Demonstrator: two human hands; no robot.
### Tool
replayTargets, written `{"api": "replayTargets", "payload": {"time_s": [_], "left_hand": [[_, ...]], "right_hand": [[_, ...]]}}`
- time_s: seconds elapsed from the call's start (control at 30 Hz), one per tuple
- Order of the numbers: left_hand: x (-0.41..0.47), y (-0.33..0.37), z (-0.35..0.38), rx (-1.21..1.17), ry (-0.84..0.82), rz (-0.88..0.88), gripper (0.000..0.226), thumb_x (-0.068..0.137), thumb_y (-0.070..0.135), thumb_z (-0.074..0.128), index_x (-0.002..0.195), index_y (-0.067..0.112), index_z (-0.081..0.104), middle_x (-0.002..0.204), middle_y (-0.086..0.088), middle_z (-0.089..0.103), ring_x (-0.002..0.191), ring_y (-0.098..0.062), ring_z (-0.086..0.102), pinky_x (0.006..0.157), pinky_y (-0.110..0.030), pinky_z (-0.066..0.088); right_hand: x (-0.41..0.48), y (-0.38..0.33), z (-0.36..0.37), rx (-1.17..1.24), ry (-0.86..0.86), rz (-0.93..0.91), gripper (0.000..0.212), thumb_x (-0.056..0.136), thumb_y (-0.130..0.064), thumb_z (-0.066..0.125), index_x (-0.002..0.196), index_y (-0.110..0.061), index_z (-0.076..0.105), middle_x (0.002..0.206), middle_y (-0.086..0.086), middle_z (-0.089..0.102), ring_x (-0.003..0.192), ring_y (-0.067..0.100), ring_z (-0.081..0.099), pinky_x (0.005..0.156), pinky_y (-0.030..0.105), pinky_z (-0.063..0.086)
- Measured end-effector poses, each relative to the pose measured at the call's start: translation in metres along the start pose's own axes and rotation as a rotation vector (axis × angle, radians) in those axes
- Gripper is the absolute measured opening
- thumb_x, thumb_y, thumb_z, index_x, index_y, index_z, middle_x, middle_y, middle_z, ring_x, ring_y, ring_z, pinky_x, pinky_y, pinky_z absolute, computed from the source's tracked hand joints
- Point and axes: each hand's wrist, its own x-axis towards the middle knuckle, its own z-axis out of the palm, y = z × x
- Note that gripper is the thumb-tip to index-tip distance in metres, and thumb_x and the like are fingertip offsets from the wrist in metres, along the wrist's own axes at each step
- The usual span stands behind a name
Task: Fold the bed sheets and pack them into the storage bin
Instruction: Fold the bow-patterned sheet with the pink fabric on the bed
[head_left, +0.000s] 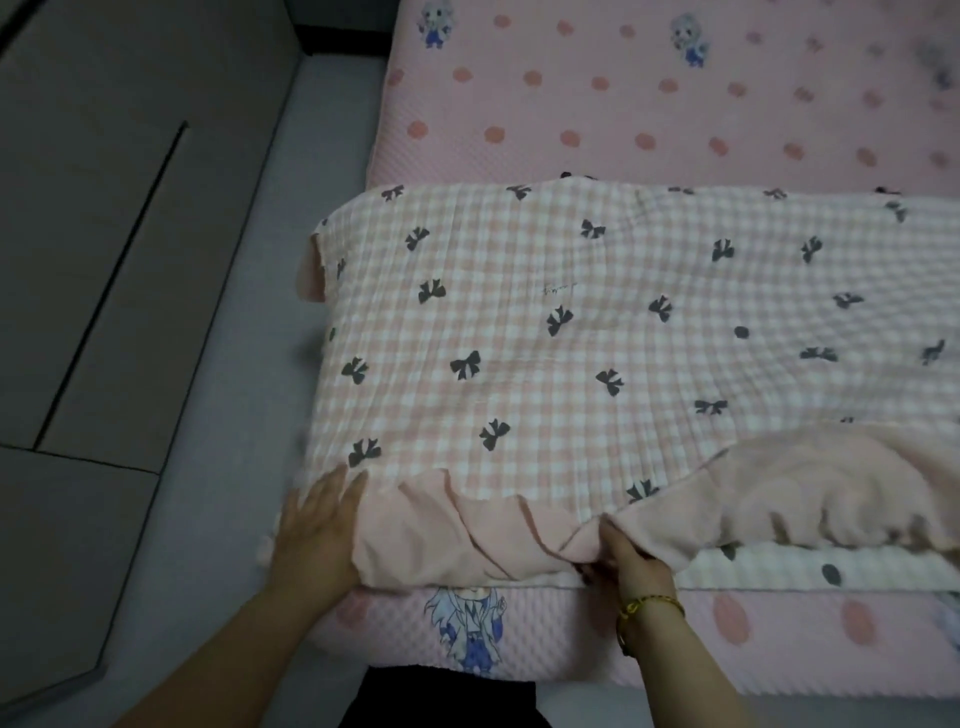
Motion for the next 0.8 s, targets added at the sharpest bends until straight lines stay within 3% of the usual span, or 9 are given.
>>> {"api": "replayTargets", "payload": {"time_s": [0.07,0.1,0.2,0.23,0.33,0.43,0.6,0.67,0.8], "left_hand": [[0.004,0.038,-0.003,0.082,-0.055,0.276,0.126,0.048,0.060,0.072,0.145,0.001,0.016,0.145,-0.019,0.036,0.132,-0.026,0.041,0.108,-0.028,-0.003],[0.005,0.052,-0.001,0.164,-0.026,0.390,0.124,0.041,0.054,0.075,0.141,0.001,0.024,0.141,-0.015,0.043,0.127,-0.022,0.047,0.110,-0.027,-0.002],[0.010,0.104,0.008,0.080,-0.266,0.504,0.108,0.062,0.059,0.042,0.147,0.018,-0.012,0.154,-0.004,-0.007,0.143,-0.016,0.002,0.109,-0.029,-0.013],[0.009,0.121,0.005,0.037,-0.233,0.524,0.107,0.058,0.063,0.031,0.146,0.021,-0.014,0.154,-0.006,-0.005,0.143,-0.018,0.005,0.109,-0.033,-0.007],[0.017,0.166,0.013,0.042,-0.173,0.612,0.094,0.057,0.063,0.029,0.132,0.007,0.035,0.126,-0.008,0.059,0.112,-0.020,0.060,0.100,-0.034,0.038],[0.017,0.221,0.010,0.029,-0.084,0.693,0.083,0.066,0.063,0.032,0.134,0.014,0.034,0.123,-0.002,0.061,0.112,-0.019,0.059,0.101,-0.034,0.033],[0.023,0.313,0.007,0.055,0.038,0.598,0.090,0.084,0.057,0.046,0.149,0.016,-0.002,0.155,-0.004,0.006,0.143,-0.023,0.015,0.115,-0.038,0.002],[0.028,0.343,0.008,0.040,0.103,0.480,0.091,0.081,0.054,0.054,0.149,0.012,0.010,0.154,-0.011,0.013,0.140,-0.028,0.024,0.113,-0.042,0.012],[0.033,0.380,0.016,0.006,-0.074,0.271,0.073,0.093,0.022,0.046,0.149,0.017,-0.001,0.156,-0.005,0.011,0.142,-0.019,0.017,0.114,-0.029,0.015]], "right_hand": [[0.000,-0.005,-0.008,0.029,0.010,0.007,0.057,0.074,-0.024,0.075,0.120,0.001,0.055,0.111,0.015,0.060,0.101,0.032,0.058,0.096,0.043,0.047],[0.000,-0.006,-0.011,0.033,0.015,0.018,0.049,0.076,-0.023,0.073,0.115,0.002,0.058,0.107,0.016,0.062,0.100,0.031,0.060,0.095,0.043,0.048],[-0.003,-0.012,-0.035,0.053,0.083,0.033,0.029,0.083,-0.025,0.065,0.095,0.001,0.062,0.080,0.013,0.063,0.076,0.027,0.058,0.077,0.037,0.050],[-0.002,-0.013,-0.044,0.066,0.108,0.014,0.024,0.086,-0.025,0.061,0.091,-0.001,0.061,0.076,0.010,0.060,0.073,0.025,0.056,0.076,0.037,0.049],[0.007,-0.024,-0.075,0.240,0.159,0.010,0.028,0.093,-0.026,0.052,0.077,-0.005,0.060,0.064,0.004,0.059,0.059,0.016,0.058,0.072,0.030,0.050],[0.029,-0.047,-0.113,0.449,0.120,0.051,0.030,0.096,-0.025,0.045,0.074,-0.008,0.057,0.055,0.002,0.057,0.045,0.010,0.054,0.051,0.019,0.047],[0.075,-0.095,-0.172,0.403,0.100,-0.009,0.035,0.098,-0.027,0.041,0.071,-0.010,0.054,0.068,0.004,0.050,0.059,0.013,0.049,0.053,0.025,0.048],[0.096,-0.112,-0.200,0.385,0.082,0.001,0.032,0.097,-0.029,0.043,0.070,-0.012,0.048,0.065,0.004,0.046,0.049,0.010,0.048,0.045,0.022,0.043],[0.134,-0.141,-0.257,0.310,0.178,0.026,0.019,0.092,-0.022,0.051,0.095,-0.005,0.057,0.050,0.003,0.056,0.041,0.011,0.053,0.035,0.013,0.043]]}}
